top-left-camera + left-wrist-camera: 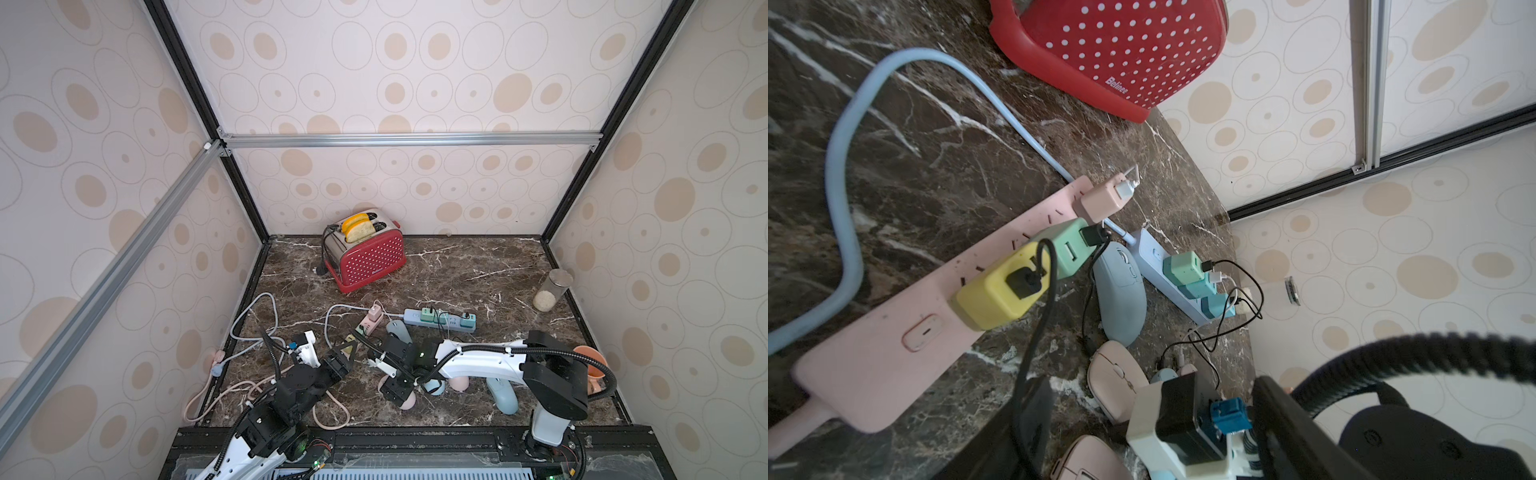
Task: Unplug the wireless mouse
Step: Place the mouse at the center of the board.
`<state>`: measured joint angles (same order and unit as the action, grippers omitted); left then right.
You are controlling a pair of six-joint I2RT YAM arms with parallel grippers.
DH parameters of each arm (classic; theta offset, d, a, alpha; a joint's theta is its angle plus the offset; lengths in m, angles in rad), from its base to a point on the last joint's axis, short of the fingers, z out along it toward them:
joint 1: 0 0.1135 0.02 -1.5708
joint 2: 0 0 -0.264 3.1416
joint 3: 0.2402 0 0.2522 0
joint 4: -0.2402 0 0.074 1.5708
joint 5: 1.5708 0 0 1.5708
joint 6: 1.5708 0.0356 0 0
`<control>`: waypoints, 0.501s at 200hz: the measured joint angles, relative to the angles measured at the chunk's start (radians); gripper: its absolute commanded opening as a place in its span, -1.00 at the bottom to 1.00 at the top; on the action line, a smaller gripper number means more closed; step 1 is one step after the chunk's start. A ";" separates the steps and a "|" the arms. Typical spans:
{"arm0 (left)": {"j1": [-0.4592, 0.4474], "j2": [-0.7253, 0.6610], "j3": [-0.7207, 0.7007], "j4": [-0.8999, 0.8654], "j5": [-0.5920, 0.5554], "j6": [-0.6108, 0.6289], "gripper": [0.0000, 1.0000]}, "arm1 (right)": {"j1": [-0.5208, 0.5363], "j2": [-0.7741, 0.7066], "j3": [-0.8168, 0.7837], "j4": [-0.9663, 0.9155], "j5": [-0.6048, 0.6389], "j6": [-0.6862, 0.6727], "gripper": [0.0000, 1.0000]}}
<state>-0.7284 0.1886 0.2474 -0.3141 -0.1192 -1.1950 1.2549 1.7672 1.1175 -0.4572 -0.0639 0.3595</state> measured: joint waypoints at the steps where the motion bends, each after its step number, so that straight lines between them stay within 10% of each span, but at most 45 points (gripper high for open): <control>1: 0.000 0.003 0.006 -0.005 0.001 0.003 0.65 | 0.000 -0.001 -0.001 0.000 0.001 0.000 0.57; 100: 0.000 0.262 0.435 -0.371 -0.013 0.272 0.79 | -0.135 -0.281 -0.168 0.146 0.068 0.077 0.47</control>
<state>-0.7284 0.4511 0.6827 -0.6853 -0.1322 -0.9226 1.1198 1.4864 0.9493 -0.3115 0.0040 0.4362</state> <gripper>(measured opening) 0.888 0.739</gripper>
